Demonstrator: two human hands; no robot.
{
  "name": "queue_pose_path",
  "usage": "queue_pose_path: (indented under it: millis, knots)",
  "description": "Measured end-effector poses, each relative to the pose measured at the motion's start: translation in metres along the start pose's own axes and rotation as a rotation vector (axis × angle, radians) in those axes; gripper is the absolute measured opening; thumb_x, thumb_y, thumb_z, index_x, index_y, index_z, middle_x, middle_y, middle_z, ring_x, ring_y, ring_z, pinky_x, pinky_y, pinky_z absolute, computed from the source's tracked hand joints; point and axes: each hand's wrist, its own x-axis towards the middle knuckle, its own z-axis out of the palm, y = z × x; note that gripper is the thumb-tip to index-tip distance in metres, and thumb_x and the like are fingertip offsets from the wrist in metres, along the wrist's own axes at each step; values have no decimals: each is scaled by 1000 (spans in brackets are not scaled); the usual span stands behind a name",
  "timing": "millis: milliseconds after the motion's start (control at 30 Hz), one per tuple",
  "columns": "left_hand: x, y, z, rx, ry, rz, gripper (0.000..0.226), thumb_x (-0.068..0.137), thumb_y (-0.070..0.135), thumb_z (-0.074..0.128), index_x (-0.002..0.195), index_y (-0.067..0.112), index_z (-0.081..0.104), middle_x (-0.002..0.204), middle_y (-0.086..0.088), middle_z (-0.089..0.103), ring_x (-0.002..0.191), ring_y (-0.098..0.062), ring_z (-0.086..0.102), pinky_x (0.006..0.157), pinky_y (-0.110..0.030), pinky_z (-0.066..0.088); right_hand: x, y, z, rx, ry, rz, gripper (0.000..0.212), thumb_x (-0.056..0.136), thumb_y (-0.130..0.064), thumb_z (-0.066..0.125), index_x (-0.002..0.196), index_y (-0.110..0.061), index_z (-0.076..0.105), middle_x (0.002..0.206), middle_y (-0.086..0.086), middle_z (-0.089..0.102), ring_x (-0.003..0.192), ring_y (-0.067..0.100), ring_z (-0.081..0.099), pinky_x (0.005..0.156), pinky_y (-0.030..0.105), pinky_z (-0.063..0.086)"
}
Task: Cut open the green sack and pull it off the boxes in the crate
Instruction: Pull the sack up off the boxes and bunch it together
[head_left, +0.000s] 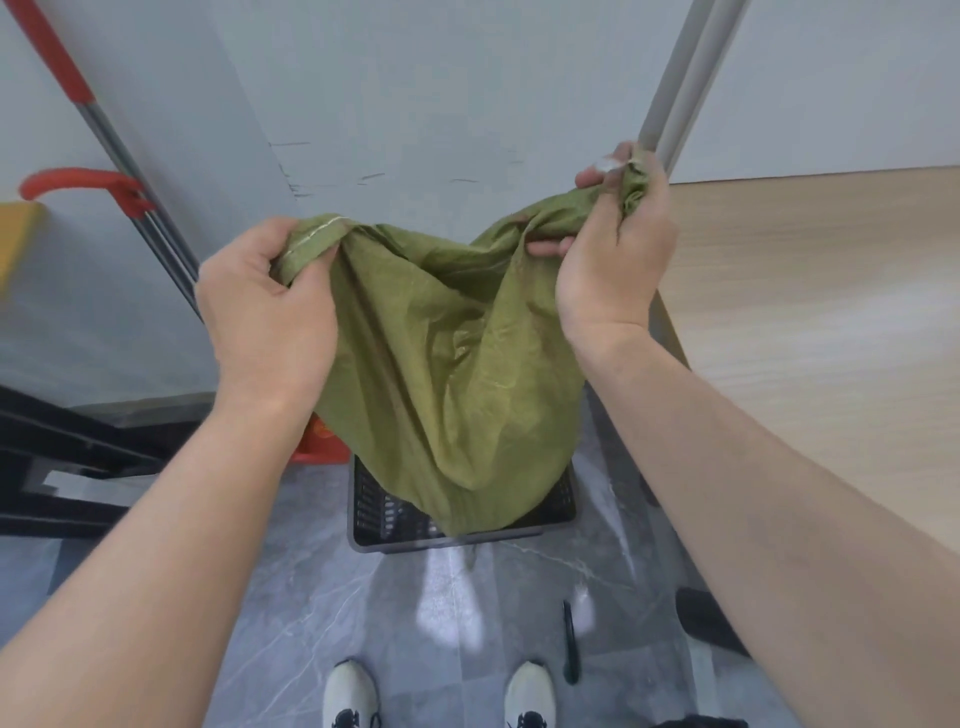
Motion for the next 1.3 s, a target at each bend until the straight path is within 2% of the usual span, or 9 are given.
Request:
queue_pose_path:
  millis: [233,367,633,767,867,967,1067,1233,1300]
  knots:
    - [-3,19,6,-90,9,48,11,93,14,67,92,16,78,70,21,66,70,7,58,69,-18,48,-10,-4,9,48,-41,-74,33,107,-9,37,93,-35,54,95,3,61,91,38,68,59,33,63]
    - [9,41,12,-148,20,69,12,93,14,67,92,19,78,77,16,69,75,5,61,74,-23,54,-5,-16,20,63,-88,-86,30,106,-8,38,95,-29,56,101,10,61,101,37,67,65,38,65]
    - [22,77,-12,-173,-22,15,9,94,16,69,92,16,78,73,14,65,71,1,57,71,-23,51,2,-57,9,78,-80,-65,19,109,-20,43,101,-19,59,99,7,62,95,37,71,65,34,65]
    - [13,93,-23,-170,-101,-56,9,94,21,71,91,21,79,80,10,72,77,-5,64,82,-37,60,-10,-75,11,80,-111,-41,23,109,-16,43,97,-29,58,98,5,62,95,34,71,67,36,65]
    - [15,102,-28,-186,-147,-137,11,94,24,73,86,26,79,83,5,73,79,-10,66,87,-44,60,-16,-80,16,74,-121,-30,19,109,-18,43,100,-23,59,100,8,63,99,35,70,67,36,65]
    - [22,112,-30,-301,-189,-265,9,94,22,75,88,24,81,88,0,79,88,-19,77,86,-42,64,-12,-85,20,92,-125,-35,18,109,-21,42,106,-17,59,101,7,64,100,37,71,69,38,65]
    - [28,123,-31,-434,-237,-386,11,98,15,69,97,17,80,83,1,80,81,-16,78,76,-33,64,-6,-93,23,97,-124,-37,22,109,-23,42,111,-9,59,99,4,63,99,36,71,71,41,66]
    - [34,141,-37,-490,-311,-355,15,101,13,65,106,14,79,93,-4,80,88,-19,78,83,-38,64,1,-110,25,115,-135,-64,23,106,-28,43,106,-11,59,102,9,61,102,35,70,71,41,65]
    - [40,152,-42,-552,-295,-334,16,101,10,63,102,14,78,92,-5,79,89,-21,77,84,-40,64,3,-121,23,113,-139,-120,19,106,-25,44,101,-16,59,104,12,61,101,32,70,71,40,65]
